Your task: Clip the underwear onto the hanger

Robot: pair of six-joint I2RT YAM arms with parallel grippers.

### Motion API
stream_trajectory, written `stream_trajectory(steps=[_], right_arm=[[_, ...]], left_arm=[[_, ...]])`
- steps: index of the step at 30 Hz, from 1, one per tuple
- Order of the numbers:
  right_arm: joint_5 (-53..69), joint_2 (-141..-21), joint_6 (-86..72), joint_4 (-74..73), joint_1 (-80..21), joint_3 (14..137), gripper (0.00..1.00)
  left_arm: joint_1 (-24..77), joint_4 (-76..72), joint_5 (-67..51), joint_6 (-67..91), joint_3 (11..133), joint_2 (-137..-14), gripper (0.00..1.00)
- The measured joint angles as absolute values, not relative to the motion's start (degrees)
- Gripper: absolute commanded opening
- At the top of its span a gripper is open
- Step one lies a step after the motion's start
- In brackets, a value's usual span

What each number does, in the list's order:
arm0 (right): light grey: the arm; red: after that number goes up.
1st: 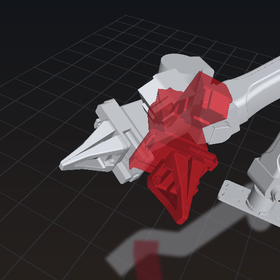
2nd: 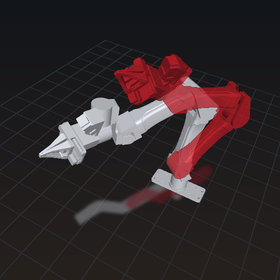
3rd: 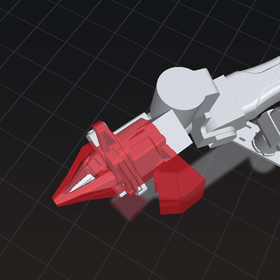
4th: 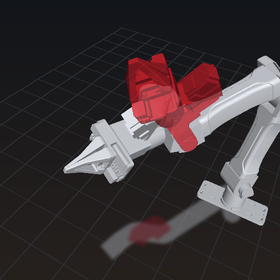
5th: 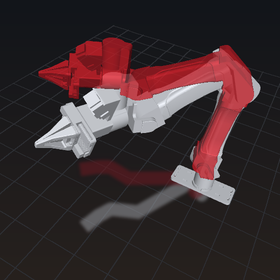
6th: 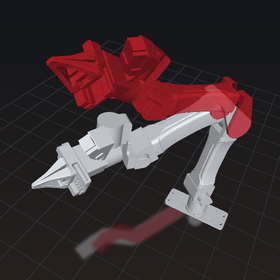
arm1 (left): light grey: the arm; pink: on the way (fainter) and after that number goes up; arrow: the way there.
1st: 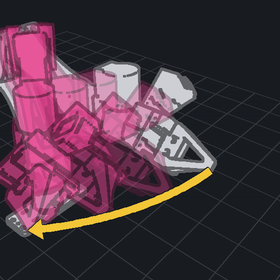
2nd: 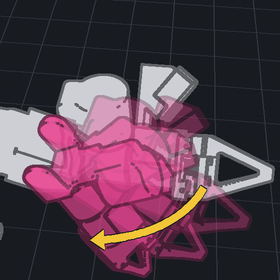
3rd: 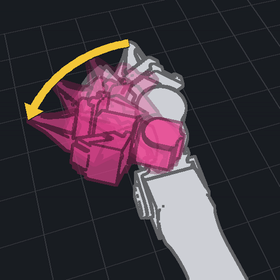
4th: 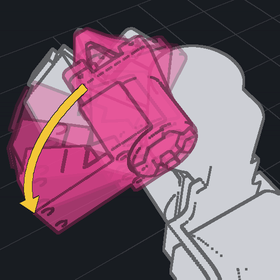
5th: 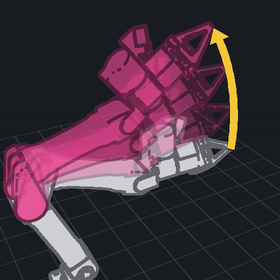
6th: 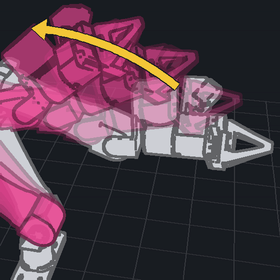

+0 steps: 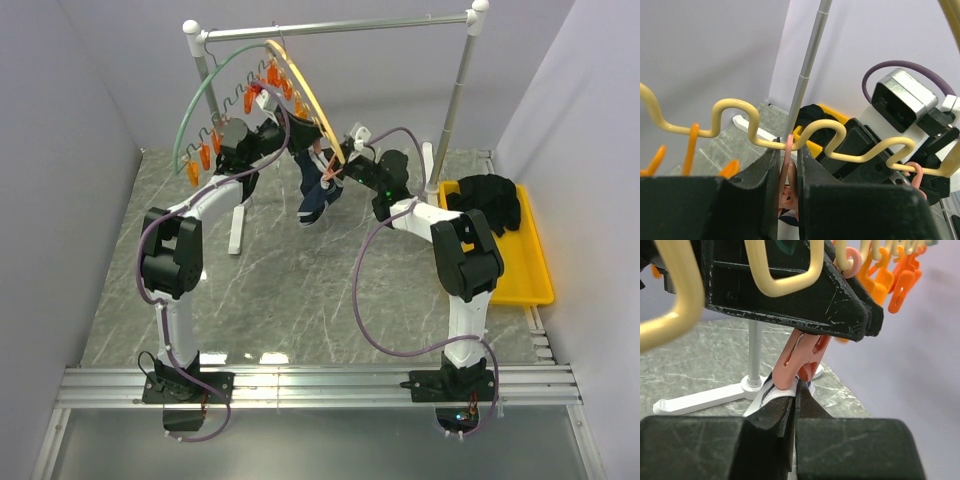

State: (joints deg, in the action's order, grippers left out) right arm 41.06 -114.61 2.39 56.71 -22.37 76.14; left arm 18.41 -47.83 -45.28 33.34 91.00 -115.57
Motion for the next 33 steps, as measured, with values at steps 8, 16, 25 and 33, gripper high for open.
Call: stream_trajectory(steps=[8,16,25,33], right_arm=[[39.0,-114.1,0.6,59.0,-22.4,74.7,0.00],[39.6,-113.8,-3.7,63.2,-22.2,73.6,0.00],[41.1,-113.8,-9.0,66.7,-21.8,73.5,0.00],[41.6,-113.8,-13.0,68.4,-21.7,73.5,0.00]], left_arm=[[18.5,-45.1,-44.6,30.3,90.2,-114.2,0.00],[18.5,-44.5,-44.7,29.3,90.0,-113.1,0.00],[18.3,-46.4,-45.7,31.4,90.0,-113.1,0.00],[18.1,-48.4,-47.1,33.5,90.0,-113.1,0.00]])
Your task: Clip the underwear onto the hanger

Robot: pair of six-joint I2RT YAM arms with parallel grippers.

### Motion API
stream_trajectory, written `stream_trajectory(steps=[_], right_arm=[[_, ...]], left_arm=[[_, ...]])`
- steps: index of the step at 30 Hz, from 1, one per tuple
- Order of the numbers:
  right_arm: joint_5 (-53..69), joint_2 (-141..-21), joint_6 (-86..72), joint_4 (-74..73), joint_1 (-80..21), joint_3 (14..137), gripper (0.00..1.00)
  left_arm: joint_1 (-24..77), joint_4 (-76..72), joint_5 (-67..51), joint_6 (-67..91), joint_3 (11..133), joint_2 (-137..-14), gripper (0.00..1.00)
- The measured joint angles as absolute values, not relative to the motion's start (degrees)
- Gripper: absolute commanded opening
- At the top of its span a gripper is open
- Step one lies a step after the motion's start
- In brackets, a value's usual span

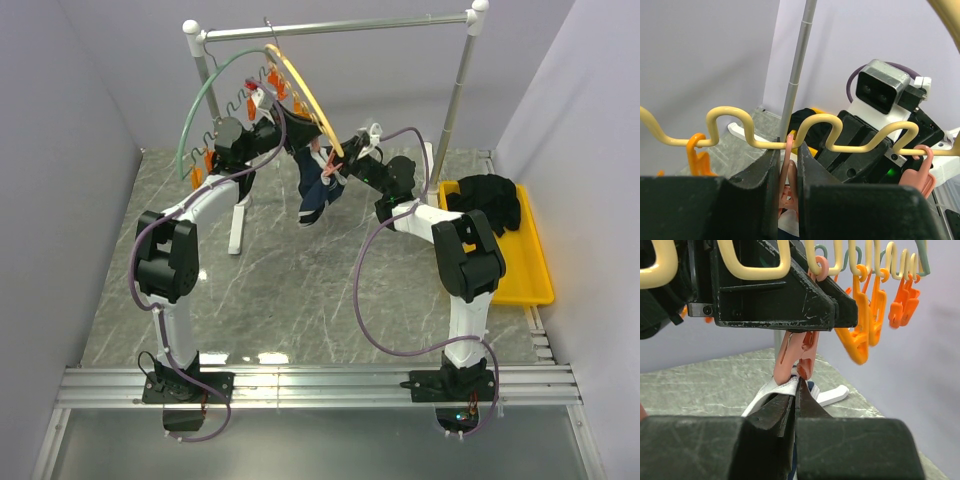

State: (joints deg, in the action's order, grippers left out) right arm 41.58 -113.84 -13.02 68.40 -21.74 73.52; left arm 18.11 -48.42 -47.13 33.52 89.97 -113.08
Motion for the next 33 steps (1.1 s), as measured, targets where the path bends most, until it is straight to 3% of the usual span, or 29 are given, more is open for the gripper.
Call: stream_trajectory(steps=[4,10,33], right_arm=[[41.6,-114.0,-15.2,68.9,-21.7,73.8,0.00],[41.6,-114.5,-17.3,69.5,-21.7,74.1,0.00],[42.6,-115.0,-18.4,70.8,-21.7,76.3,0.00]], left_arm=[[18.0,-48.9,-47.3,33.7,90.0,-113.1,0.00],[17.8,-48.8,-47.8,33.6,90.0,-113.1,0.11],[17.6,-48.0,-49.5,33.7,93.0,-113.3,0.32]])
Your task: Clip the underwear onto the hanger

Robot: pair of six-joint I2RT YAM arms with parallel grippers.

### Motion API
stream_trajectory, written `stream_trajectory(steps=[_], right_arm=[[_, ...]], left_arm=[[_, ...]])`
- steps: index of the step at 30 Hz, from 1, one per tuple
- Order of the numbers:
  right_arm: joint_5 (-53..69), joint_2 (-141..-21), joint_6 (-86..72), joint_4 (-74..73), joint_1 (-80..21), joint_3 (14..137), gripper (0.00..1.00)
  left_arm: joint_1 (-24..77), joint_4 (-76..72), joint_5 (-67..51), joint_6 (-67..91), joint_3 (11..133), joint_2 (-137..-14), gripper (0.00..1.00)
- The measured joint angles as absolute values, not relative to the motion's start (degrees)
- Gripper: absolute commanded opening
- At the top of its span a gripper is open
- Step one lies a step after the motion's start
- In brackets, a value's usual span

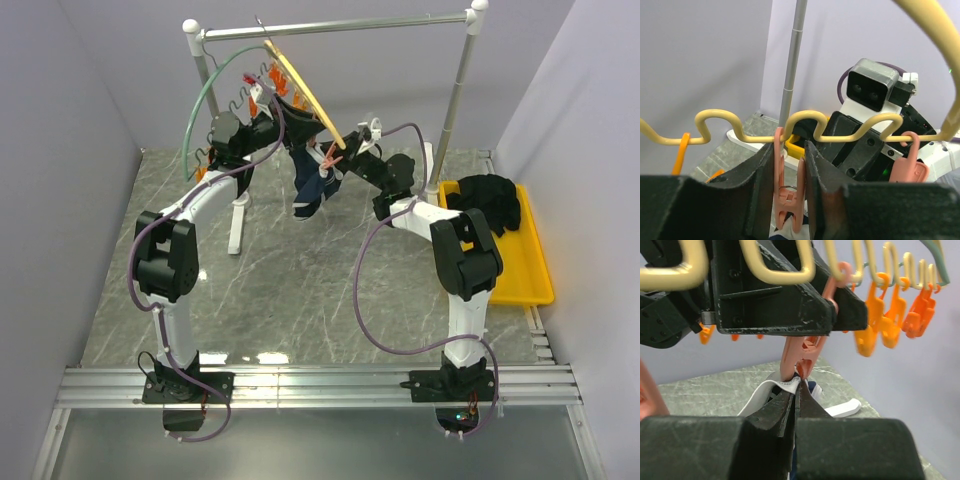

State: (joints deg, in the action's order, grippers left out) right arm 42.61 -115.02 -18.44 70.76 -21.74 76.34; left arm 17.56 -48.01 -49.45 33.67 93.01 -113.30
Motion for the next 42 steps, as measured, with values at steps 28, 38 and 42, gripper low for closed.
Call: stream_trajectory(steps=[28,38,42], right_arm=[[42.7,-116.6,-16.6,72.5,-21.5,78.5,0.00],[42.4,-116.6,-15.7,70.9,-19.2,76.8,0.02],[42.4,-116.6,-15.2,69.6,-17.8,74.9,0.17]], left_arm=[[16.2,-44.9,-48.7,30.9,90.2,-111.0,0.99],[16.1,-37.8,-46.4,21.4,84.9,-103.9,0.99],[16.1,-32.9,-47.2,15.9,83.0,-101.2,0.99]])
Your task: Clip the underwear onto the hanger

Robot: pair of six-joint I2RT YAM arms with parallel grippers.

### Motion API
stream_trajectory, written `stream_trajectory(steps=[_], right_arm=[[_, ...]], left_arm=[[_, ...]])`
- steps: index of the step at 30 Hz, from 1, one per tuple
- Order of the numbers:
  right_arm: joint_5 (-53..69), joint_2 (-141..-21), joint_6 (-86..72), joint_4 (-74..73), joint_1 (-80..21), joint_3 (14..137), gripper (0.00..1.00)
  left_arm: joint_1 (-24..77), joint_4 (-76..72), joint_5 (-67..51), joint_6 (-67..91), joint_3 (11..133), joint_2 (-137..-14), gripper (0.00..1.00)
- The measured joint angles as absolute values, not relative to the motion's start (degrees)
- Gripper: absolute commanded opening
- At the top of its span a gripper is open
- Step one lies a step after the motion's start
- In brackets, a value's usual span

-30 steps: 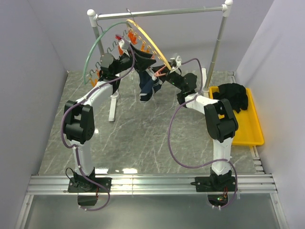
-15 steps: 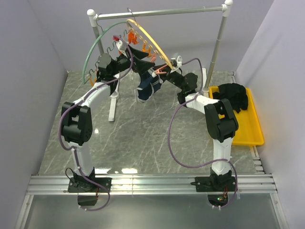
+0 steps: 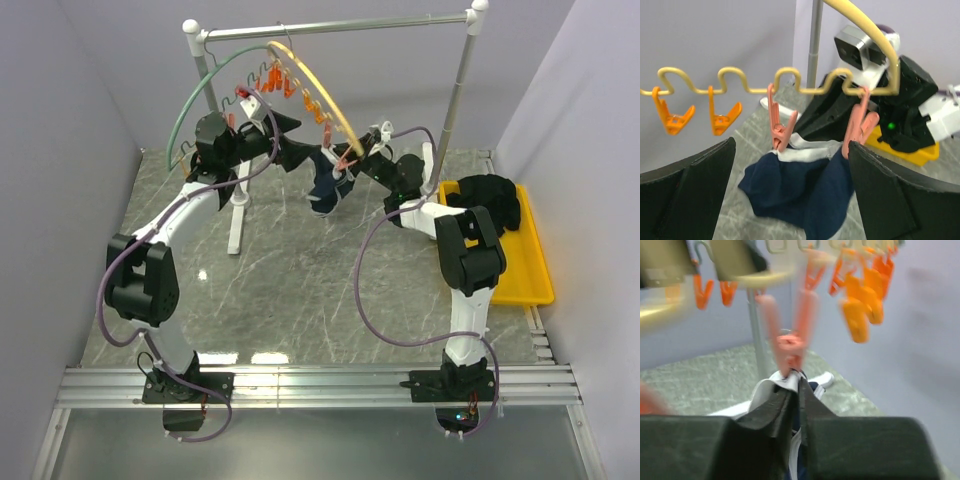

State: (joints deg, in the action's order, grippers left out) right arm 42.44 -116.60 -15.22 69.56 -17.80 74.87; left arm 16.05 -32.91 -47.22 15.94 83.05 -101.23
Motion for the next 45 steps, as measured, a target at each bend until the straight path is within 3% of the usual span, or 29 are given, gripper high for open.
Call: stream_trajectory(steps=[2,13,17,21,27,36,45], right_arm=[[42.4,-116.5,-15.1,68.6,-17.1,73.9,0.30],[42.8,-112.0,-14.4,63.6,-14.0,68.4,0.48],[43.1,-108.0,-13.1,60.0,-12.5,65.4,0.67],[43.3,-101.9,-11.3,54.4,-10.5,63.4,0.76],[43.4,-90.6,-7.0,40.8,-7.9,63.0,0.81],[43.0,-76.4,2.5,6.5,-5.5,65.4,0.84],[39.4,-61.5,8.0,-14.5,-3.7,60.6,0.85]], left_arm=[[16.1,-29.8,-47.6,13.1,82.3,-100.0,0.99],[16.1,-15.6,-46.5,5.2,81.0,-96.4,0.99],[16.1,-9.0,-44.2,5.0,81.4,-95.0,0.99],[16.1,-3.2,-42.1,4.9,81.4,-92.6,0.99],[16.1,5.5,-38.1,5.1,82.1,-85.7,0.99],[16.0,22.6,-27.9,4.7,88.1,-82.2,0.99],[14.9,27.0,-16.0,6.7,72.1,-68.8,0.99]])
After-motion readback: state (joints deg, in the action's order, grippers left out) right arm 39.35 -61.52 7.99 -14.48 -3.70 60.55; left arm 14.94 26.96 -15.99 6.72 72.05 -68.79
